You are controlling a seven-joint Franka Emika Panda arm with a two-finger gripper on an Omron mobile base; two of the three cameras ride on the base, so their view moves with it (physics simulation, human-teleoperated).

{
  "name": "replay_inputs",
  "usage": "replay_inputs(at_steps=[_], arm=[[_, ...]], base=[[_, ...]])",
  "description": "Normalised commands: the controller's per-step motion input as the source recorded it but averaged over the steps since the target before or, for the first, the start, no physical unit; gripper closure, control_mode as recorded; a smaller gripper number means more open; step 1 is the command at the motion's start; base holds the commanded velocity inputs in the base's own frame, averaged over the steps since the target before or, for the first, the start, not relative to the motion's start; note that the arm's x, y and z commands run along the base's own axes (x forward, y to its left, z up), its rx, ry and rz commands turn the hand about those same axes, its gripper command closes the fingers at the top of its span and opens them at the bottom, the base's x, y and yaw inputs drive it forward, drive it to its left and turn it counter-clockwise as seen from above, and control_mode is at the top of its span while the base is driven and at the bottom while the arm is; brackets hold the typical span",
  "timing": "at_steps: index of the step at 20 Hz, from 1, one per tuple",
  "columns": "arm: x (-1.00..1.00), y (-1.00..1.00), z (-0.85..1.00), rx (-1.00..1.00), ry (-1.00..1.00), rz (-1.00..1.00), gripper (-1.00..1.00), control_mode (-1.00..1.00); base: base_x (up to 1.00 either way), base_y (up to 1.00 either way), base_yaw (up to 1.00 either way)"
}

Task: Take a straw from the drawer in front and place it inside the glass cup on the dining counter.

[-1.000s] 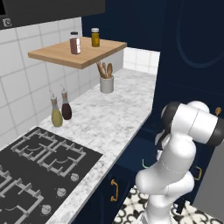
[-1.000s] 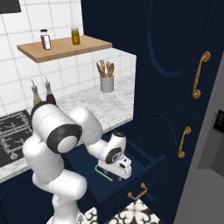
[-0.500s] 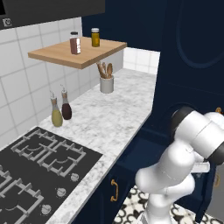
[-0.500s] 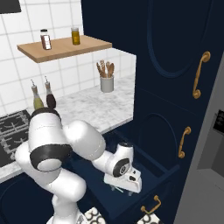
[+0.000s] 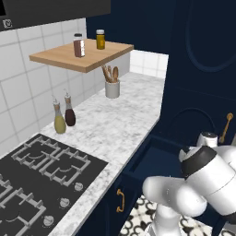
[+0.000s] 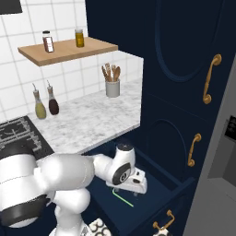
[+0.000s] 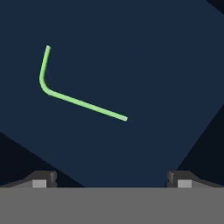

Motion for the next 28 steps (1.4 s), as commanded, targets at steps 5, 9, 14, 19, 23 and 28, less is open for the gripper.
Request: replay_inputs(at_steps=[5,9,14,19,23,28], arm=[[0.51,0.39,0.29,0.0,-0.01,0.0,-1.0,-1.0],[0.03,0.05,-0.31,0.0,0.0,0.0,-1.0,-1.0],[0.27,0.21,-0.2,0.0,0.0,0.0,-1.0,-1.0],[0.22,0.25,-0.3,0.0,0.0,0.0,-1.0,-1.0],[0.18,0.16,-0.28,0.0,0.0,0.0,-1.0,-1.0],[0.01,0.11,-0.38,0.03,0.0,0.02,-1.0,-1.0]], base=[[0.0,0.0,0.0],[0.0,0.0,0.0],[0.0,0.0,0.0],[0.0,0.0,0.0],[0.0,0.0,0.0],[0.0,0.0,0.0]])
